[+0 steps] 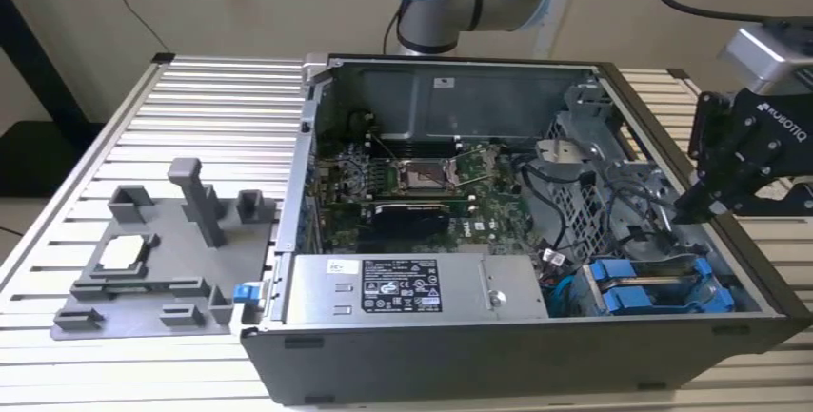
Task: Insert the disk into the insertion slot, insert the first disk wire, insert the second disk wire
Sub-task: 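Insert the first disk wire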
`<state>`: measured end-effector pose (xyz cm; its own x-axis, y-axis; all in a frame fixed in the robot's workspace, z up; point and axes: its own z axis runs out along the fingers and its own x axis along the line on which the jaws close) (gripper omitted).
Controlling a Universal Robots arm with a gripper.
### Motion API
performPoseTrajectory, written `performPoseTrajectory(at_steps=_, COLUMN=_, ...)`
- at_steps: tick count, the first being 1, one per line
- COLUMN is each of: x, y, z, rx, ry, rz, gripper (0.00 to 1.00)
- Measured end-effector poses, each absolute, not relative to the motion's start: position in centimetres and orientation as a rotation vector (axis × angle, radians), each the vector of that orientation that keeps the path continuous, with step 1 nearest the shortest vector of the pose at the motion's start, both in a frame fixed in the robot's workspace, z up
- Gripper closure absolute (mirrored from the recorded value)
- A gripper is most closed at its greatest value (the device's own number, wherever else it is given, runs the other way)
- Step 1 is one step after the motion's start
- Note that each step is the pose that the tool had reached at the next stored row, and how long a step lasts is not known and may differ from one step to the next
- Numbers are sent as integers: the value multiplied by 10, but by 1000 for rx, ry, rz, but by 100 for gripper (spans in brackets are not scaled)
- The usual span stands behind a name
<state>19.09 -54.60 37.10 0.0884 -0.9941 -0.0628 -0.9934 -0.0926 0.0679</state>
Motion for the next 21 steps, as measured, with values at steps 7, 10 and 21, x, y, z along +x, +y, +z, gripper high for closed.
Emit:
performPoseTrajectory(at_steps=7, x=175, y=-559, z=371, rx=2329, ry=-2125, rz=-111, gripper=81)
performPoseTrajectory(at_steps=10, x=169, y=-561, z=370, rx=2346, ry=-2138, rz=-76, gripper=81)
performPoseTrajectory(at_steps=21, x=156, y=-566, z=359, rx=2364, ry=-2164, rz=-17, gripper=81)
